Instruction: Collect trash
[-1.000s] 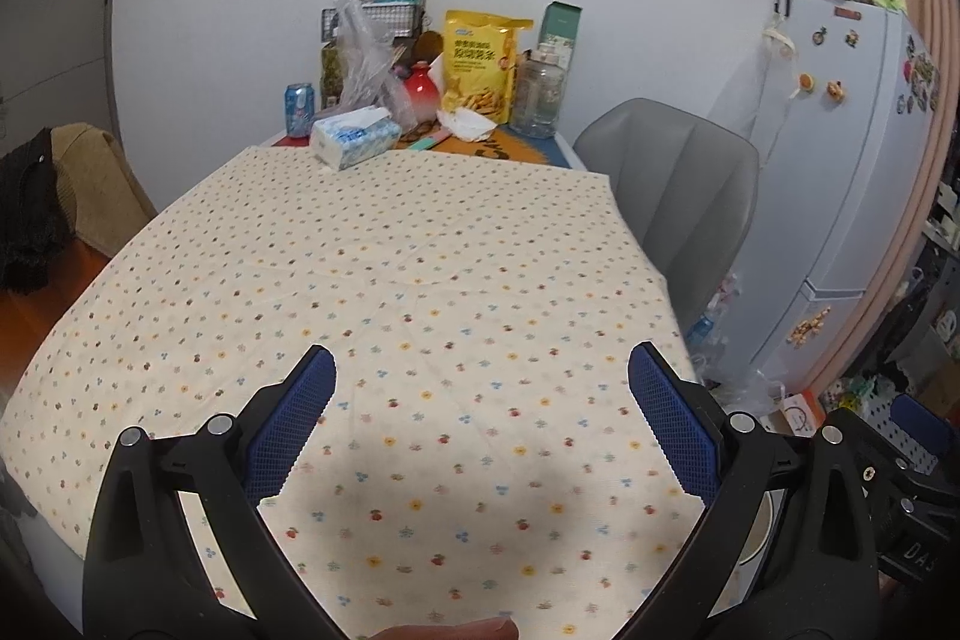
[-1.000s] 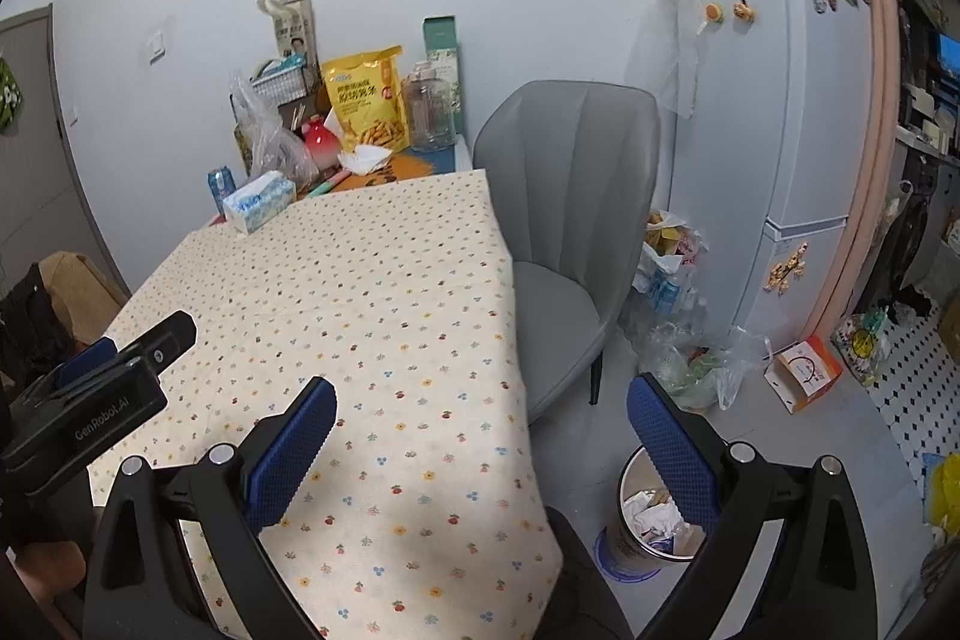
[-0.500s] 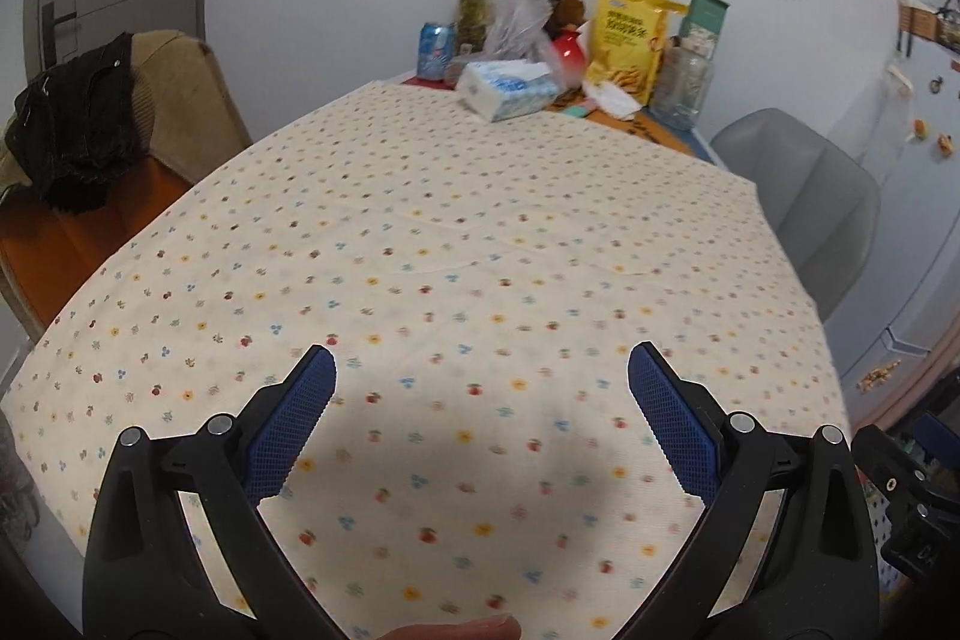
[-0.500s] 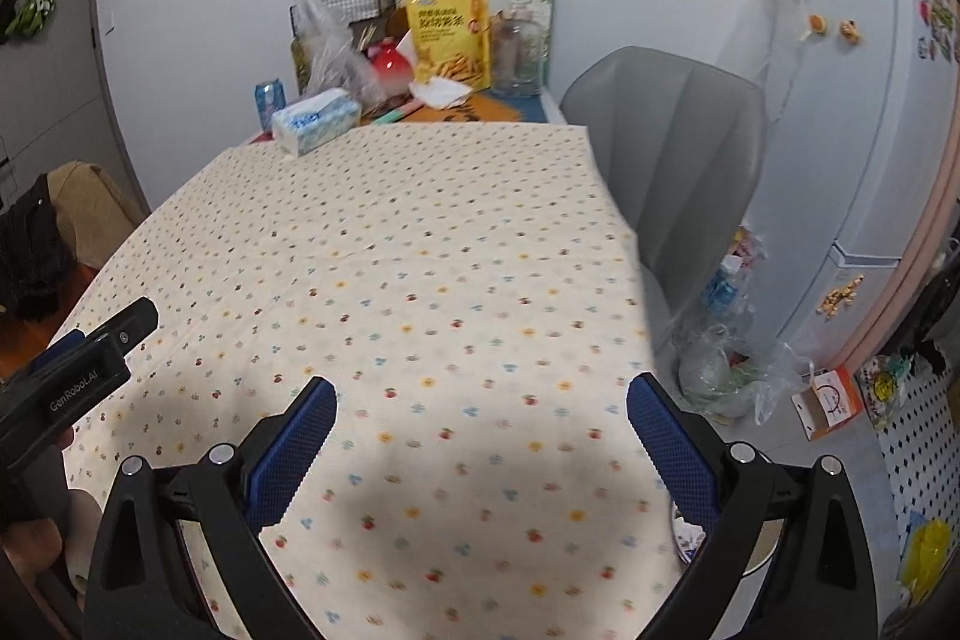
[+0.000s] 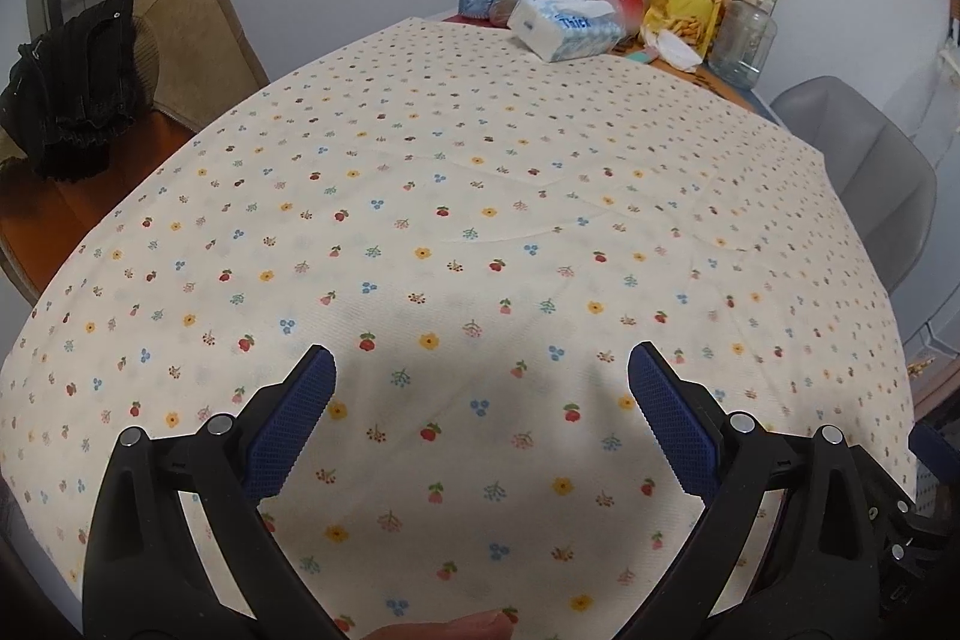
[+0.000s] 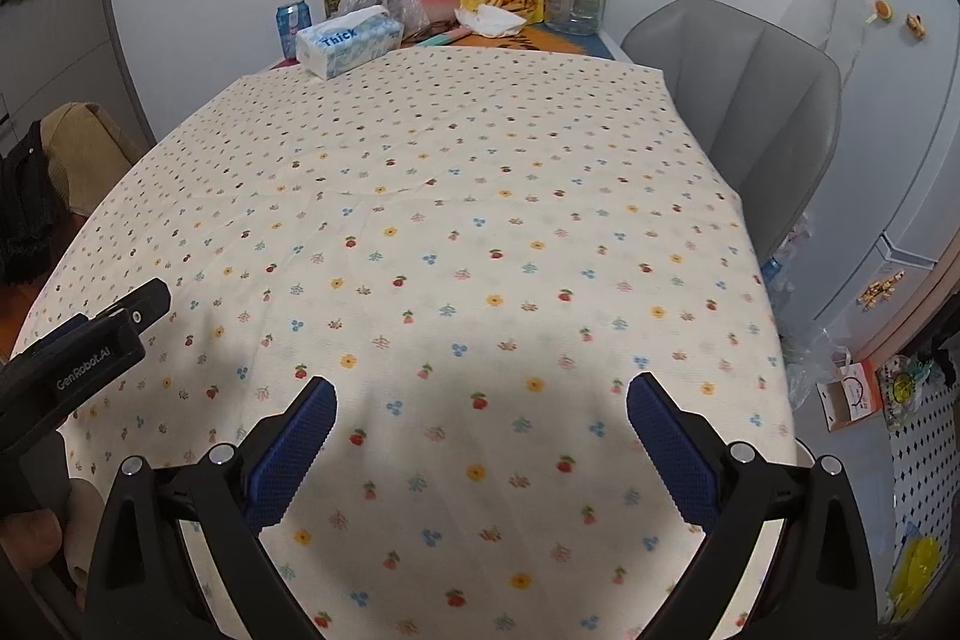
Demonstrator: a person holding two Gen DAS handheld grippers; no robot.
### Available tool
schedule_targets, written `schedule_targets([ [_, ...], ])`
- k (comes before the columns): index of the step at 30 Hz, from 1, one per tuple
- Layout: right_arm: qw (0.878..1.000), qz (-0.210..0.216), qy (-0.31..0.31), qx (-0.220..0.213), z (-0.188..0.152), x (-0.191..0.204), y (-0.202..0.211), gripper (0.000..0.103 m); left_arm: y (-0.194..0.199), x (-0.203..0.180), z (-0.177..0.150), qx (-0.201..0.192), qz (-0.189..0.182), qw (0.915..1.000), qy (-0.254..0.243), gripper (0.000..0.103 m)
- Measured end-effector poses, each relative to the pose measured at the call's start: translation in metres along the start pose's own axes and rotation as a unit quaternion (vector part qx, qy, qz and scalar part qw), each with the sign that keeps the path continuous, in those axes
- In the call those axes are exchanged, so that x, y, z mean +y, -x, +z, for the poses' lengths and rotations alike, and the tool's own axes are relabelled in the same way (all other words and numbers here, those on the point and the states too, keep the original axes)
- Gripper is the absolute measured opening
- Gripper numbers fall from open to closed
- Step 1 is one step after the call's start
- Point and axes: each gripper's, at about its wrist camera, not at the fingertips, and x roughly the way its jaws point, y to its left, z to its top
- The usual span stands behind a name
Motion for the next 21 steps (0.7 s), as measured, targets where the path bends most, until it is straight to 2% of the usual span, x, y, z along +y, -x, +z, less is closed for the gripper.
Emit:
schedule_targets([
  [10, 1.0, 0.018, 0.011, 0.008, 0.01, 0.019, -0.018, 0.095, -0.01, 0.011, 0.007, 0.012, 0.018, 0.9998, 0.002, 0.097],
  [14, 1.0, 0.017, 0.015, 0.011, 0.011, 0.023, -0.022, 0.095, -0.006, 0.013, 0.007, 0.0, 0.029, 0.9996, -0.005, 0.097],
  [21, 1.0, 0.018, 0.019, 0.012, 0.012, 0.029, -0.024, 0.095, -0.009, 0.021, 0.01, 0.01, 0.027, 0.9996, 0.005, 0.097],
])
